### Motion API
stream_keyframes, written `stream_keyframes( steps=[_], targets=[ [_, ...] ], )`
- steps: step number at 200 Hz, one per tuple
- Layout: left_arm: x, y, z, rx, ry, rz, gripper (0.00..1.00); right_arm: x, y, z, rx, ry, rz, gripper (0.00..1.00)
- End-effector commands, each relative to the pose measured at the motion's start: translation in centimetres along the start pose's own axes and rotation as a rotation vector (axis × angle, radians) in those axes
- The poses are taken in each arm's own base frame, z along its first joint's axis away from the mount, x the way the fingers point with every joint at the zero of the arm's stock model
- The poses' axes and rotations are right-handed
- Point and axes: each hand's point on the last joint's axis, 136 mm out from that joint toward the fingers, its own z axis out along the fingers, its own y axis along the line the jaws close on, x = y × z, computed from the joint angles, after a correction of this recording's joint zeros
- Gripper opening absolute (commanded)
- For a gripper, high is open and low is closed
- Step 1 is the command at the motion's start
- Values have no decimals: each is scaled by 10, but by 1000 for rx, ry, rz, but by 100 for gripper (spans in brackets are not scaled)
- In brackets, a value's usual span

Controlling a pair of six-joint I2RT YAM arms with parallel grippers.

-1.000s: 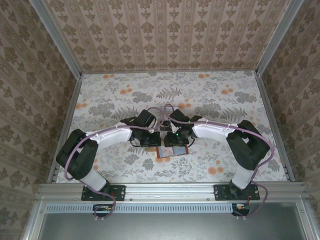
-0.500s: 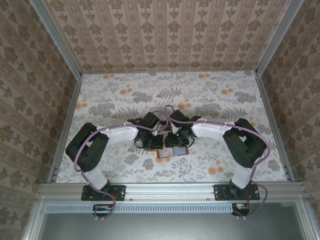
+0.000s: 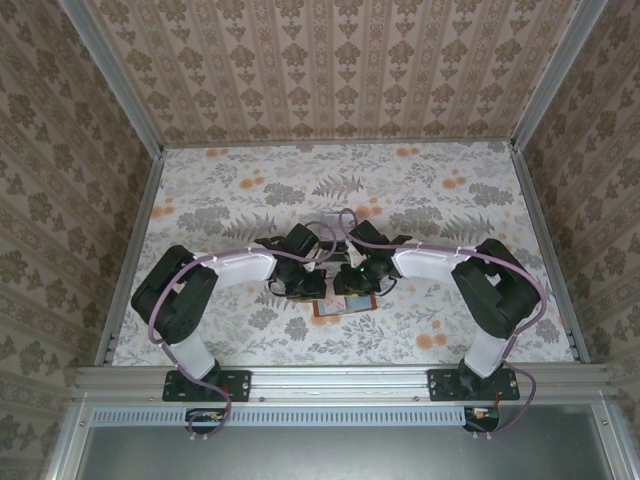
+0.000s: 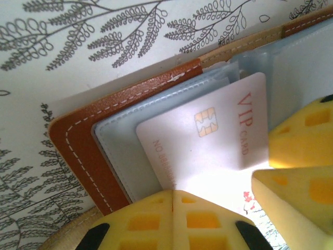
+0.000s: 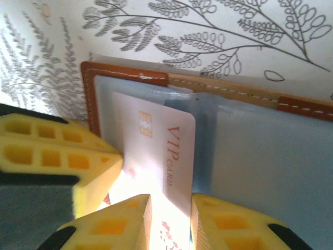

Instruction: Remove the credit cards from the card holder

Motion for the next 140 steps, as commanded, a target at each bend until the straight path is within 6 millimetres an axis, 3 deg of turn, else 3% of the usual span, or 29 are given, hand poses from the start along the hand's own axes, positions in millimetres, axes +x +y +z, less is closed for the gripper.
stream_keyframes(
  steps=[1, 75, 140],
  targets=[
    [11, 23, 7, -81, 55, -21, 5, -4, 21, -13, -120, -19, 5, 27],
    [11, 23, 5, -80, 53, -23, 5, -5, 12, -3, -165, -5, 51, 17],
    [10, 26, -4, -89, 39, -17, 6, -5, -6, -16, -67, -35, 41, 6]
  ],
)
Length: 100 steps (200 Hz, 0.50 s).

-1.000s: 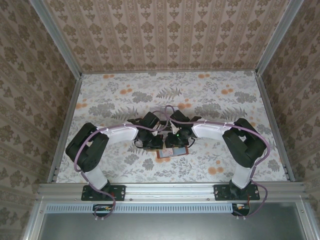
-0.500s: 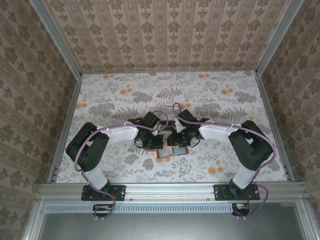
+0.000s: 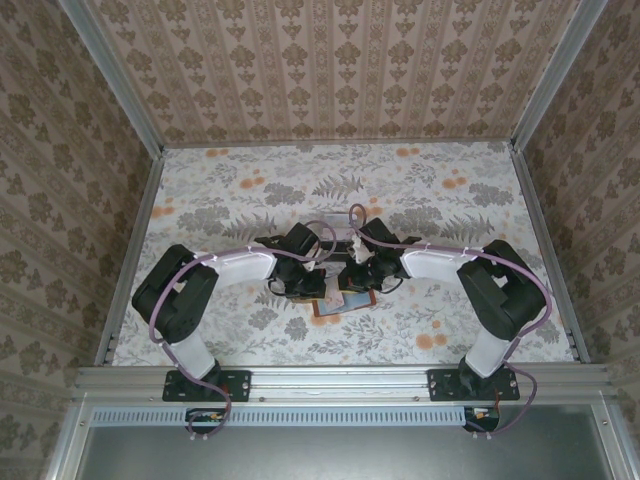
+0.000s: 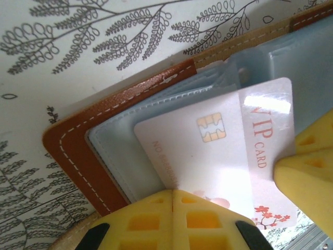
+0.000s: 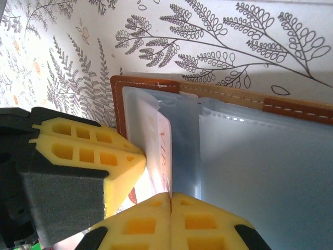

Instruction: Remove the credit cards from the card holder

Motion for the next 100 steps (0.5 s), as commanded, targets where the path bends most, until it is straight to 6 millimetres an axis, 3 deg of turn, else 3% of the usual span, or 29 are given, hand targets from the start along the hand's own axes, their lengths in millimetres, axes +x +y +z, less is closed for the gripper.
stream_keyframes(
  steps=[1, 37, 100],
  targets=[
    [12, 23, -3, -82, 35, -19, 6, 2, -10, -11, 51, -15, -8, 6],
    [13, 30, -9, -84, 29, -25, 6, 0, -13, -24, 89, -32, -21, 4],
    [3, 25, -24, -69, -24, -11, 8, -9, 10, -49, 41, -93, -70, 0]
  ],
)
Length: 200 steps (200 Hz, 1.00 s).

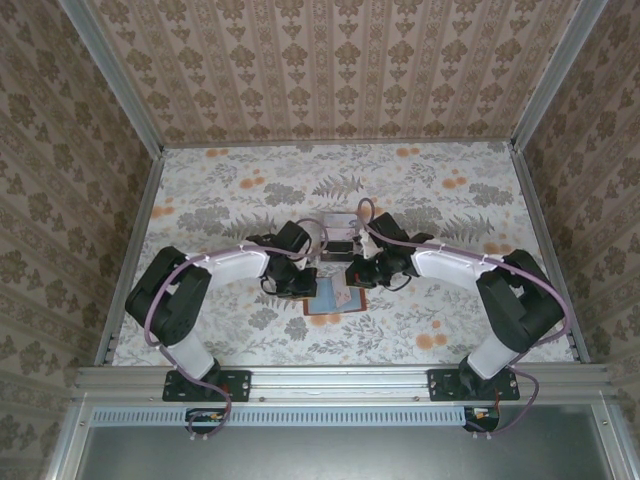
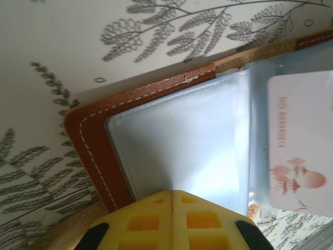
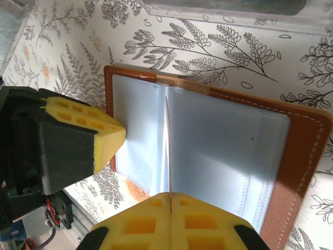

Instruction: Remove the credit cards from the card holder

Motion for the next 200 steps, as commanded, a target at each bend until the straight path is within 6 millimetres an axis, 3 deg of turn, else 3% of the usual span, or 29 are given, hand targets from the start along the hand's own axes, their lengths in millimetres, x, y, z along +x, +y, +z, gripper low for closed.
stream_keyframes(
  steps=[1, 57, 110, 156, 200],
  targets=[
    [2, 6, -12, -29, -19, 18, 8, -7, 9, -19, 5, -39, -35, 0],
    [-16, -6, -39, 4, -119, 32, 14, -23, 9, -45, 119, -91, -231, 0],
    [-28, -5, -63, 29, -223, 15, 18, -53, 14, -59, 245, -56, -563, 0],
    [-23, 15, -78, 34, -280, -32, 21, -76, 29, -73, 300, -13, -980, 0],
    [-13, 31, -85, 80, -320, -101, 25, -97, 37, -72, 335, 59, -1307, 0]
  ],
)
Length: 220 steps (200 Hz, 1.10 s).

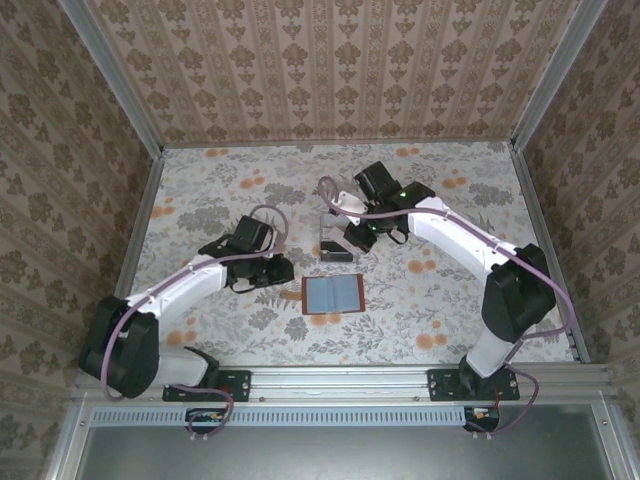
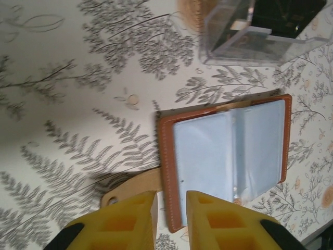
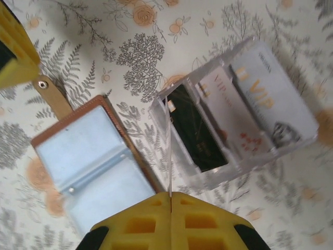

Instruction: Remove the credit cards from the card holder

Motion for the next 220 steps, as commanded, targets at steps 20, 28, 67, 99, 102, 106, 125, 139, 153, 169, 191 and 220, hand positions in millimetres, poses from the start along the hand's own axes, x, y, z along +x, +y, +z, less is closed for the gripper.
stream_keyframes(
  steps=[20, 28, 67, 99, 102, 106, 125, 139, 153, 169, 191, 220],
  targets=[
    [5, 10, -11, 32, -37, -55, 25, -2, -10, 9, -37, 86, -382, 0],
    [5, 10, -12, 42, -39, -64, 26, -2, -12, 13, -54, 99, -416, 0],
    [5, 16, -18, 39, -45, -80, 26, -8, -31, 22, -99, 180, -461, 0],
    [4, 22, -23, 29, -53, -95, 26, -10, -41, 26, -116, 225, -490, 0],
    [4, 23, -23, 27, -52, -98, 26, -10, -41, 26, -120, 230, -491, 0],
    [4, 23, -23, 28, -55, -99, 26, -10, -42, 26, -125, 234, -494, 0],
    [4, 26, -24, 26, -55, -106, 26, -8, -43, 29, -155, 261, -491, 0],
    [4, 27, -23, 28, -55, -110, 27, -8, -45, 34, -168, 272, -482, 0],
    [3, 27, -23, 32, -55, -113, 27, -8, -45, 39, -180, 281, -473, 0],
    [4, 28, -23, 31, -53, -116, 27, -8, -47, 44, -183, 284, -460, 0],
    [5, 29, -22, 31, -52, -119, 27, -10, -48, 52, -185, 285, -439, 0],
    [7, 31, -22, 31, -47, -124, 27, -6, -48, 63, -203, 290, -419, 0]
  ],
)
